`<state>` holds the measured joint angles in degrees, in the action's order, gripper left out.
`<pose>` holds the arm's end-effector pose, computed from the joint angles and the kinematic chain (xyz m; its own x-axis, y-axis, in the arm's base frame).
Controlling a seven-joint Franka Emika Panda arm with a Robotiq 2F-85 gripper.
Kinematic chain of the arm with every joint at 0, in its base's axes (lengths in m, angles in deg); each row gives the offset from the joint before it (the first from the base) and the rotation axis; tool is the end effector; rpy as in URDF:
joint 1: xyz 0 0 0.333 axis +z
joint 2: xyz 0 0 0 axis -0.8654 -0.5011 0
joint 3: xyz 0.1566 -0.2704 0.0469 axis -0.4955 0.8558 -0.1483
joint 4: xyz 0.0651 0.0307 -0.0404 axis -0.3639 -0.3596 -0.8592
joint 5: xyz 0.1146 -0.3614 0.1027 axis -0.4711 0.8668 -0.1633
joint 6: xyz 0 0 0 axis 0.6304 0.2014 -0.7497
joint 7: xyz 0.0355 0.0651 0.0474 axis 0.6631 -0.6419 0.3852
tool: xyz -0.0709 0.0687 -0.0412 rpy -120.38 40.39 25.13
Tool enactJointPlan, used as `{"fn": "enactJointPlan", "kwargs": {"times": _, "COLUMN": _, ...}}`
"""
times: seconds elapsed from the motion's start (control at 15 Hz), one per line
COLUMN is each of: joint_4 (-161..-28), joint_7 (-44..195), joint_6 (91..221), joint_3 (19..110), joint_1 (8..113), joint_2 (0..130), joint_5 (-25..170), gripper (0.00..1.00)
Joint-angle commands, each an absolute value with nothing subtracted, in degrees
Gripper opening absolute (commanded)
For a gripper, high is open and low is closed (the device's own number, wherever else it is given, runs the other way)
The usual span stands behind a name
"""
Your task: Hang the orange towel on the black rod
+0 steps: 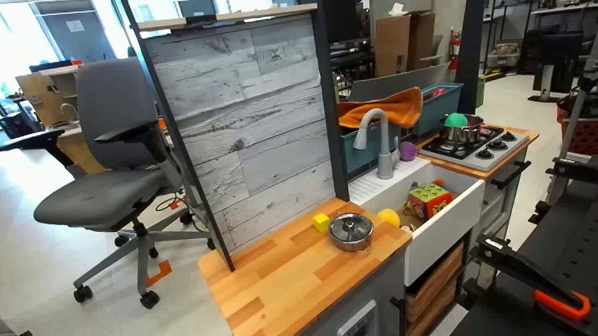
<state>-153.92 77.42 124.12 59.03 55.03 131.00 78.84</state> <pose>0.2931 -0.0310 0.4918 0.9963 -0.0856 0.0082 -0.0858 -0.9822 0.1670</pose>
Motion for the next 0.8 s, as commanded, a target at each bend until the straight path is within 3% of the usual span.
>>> {"fn": "enactJointPlan", "kwargs": {"times": 0.0, "joint_4": -153.77, "joint_7": 77.06, "joint_6": 123.94, "joint_3": 59.47, "joint_1": 55.62, "joint_2": 130.95, "joint_5": 79.17, "gripper": 1.00}}
{"fn": "enactJointPlan", "kwargs": {"times": 0.4, "joint_4": -153.74, "joint_7": 77.06, "joint_6": 123.94, "joint_3": 59.47, "joint_1": 55.62, "joint_2": 130.95, "joint_5": 79.17, "gripper": 1.00}}
{"fn": "enactJointPlan", "kwargs": {"times": 0.73, "joint_4": -153.28, "joint_7": 72.05, "joint_6": 140.74, "joint_3": 56.52, "joint_1": 55.07, "joint_2": 116.26, "joint_5": 80.31, "gripper": 1.00}}
